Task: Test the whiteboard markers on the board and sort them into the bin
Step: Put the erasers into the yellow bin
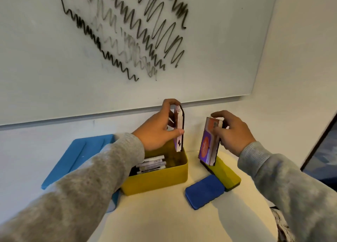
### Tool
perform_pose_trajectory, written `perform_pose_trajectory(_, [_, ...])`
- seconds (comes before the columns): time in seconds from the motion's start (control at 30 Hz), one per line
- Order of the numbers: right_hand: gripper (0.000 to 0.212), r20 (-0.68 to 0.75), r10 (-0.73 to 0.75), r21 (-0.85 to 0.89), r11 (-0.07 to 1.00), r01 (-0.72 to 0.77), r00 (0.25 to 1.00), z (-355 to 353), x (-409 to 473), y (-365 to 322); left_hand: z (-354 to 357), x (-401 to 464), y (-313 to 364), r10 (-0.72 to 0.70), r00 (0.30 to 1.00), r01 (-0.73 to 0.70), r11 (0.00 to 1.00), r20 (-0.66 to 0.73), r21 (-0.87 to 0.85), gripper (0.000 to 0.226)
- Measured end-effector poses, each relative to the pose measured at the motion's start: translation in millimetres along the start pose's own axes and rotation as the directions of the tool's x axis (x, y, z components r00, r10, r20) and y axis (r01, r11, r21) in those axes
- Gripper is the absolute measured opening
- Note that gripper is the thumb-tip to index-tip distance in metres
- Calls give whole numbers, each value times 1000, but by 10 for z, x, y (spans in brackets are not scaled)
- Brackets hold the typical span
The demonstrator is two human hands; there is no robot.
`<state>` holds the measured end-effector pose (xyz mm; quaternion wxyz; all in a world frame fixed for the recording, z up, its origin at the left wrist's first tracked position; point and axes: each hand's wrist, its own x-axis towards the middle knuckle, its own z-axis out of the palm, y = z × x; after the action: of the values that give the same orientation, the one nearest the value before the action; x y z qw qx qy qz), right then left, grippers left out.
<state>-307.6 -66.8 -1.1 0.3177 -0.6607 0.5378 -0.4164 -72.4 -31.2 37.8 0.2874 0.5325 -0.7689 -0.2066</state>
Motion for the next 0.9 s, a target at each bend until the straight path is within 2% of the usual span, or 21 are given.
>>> perform_pose_trajectory(0.23, [39, -73, -150, 64, 986, 155, 986, 245, -22, -299, 137, -89, -375, -104, 994, 103, 995, -22, -18, 70])
perform_pose_trajectory(0.43, [35, -93, -165, 133, 975, 177, 982, 358, -11, -338, 381, -98, -686, -156, 988, 155, 987, 18, 34, 70])
perform_pose_trajectory(0.53, [36, -67, -184, 94, 977, 189, 981, 461, 19, -307, 457, -113, -715, -145, 988, 139, 984, 51, 113, 68])
perform_pose_trajectory(0.7, [36, -25, -235, -33, 972, 235, 972, 647, 99, -228, 510, -106, -776, -102, 995, 98, 976, 12, 195, 72])
perform_pose_trajectory(0.8, [35, 7, -265, -79, 961, 265, 964, 714, 140, -195, 557, -139, -832, -91, 996, 92, 979, -12, 180, 77])
perform_pose_trajectory(0.9, [32, 74, -233, -113, 964, 240, 970, 762, 186, -143, 572, -166, -869, -76, 997, 79, 981, -24, 177, 80])
